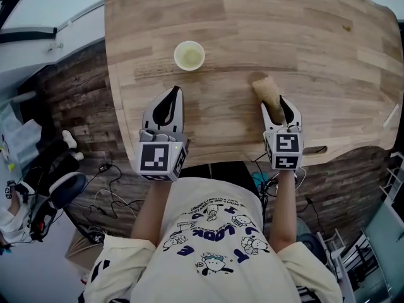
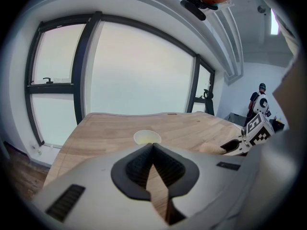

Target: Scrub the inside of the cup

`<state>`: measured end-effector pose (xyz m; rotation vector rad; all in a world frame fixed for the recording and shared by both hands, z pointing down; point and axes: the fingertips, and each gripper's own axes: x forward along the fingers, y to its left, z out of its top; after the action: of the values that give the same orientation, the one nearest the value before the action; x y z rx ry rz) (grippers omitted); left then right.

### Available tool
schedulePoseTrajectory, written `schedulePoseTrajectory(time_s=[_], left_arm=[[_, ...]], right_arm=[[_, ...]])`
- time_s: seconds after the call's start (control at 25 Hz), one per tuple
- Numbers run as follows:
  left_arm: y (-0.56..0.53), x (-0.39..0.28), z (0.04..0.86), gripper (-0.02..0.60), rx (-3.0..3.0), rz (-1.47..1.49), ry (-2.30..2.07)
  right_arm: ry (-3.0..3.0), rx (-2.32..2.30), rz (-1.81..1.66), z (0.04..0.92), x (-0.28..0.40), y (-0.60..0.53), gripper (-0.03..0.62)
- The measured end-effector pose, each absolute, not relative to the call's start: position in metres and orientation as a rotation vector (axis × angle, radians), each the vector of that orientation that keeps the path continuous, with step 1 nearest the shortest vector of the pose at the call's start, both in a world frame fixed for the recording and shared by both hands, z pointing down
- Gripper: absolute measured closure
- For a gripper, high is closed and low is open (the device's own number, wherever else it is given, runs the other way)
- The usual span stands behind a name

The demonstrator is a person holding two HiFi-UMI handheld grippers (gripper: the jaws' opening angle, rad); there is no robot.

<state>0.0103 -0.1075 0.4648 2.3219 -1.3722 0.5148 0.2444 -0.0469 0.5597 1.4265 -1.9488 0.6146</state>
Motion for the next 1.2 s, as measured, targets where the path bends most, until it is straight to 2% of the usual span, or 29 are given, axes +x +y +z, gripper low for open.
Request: schedulePoseTrajectory(time_s=[0.6, 1.2], left_arm=[[-0.109, -0.001, 0.47, 0.583, 2.3, 0.513, -1.392], [-0.113, -0.014, 0.472, 0.581, 2.291, 0.462, -1.329]], right_arm=[[-1.916, 1.46, 0.597, 0.56, 0.244, -0.052, 0.476], [-2.055, 1.507, 0.598, 0.521, 0.197, -0.105, 0.487]])
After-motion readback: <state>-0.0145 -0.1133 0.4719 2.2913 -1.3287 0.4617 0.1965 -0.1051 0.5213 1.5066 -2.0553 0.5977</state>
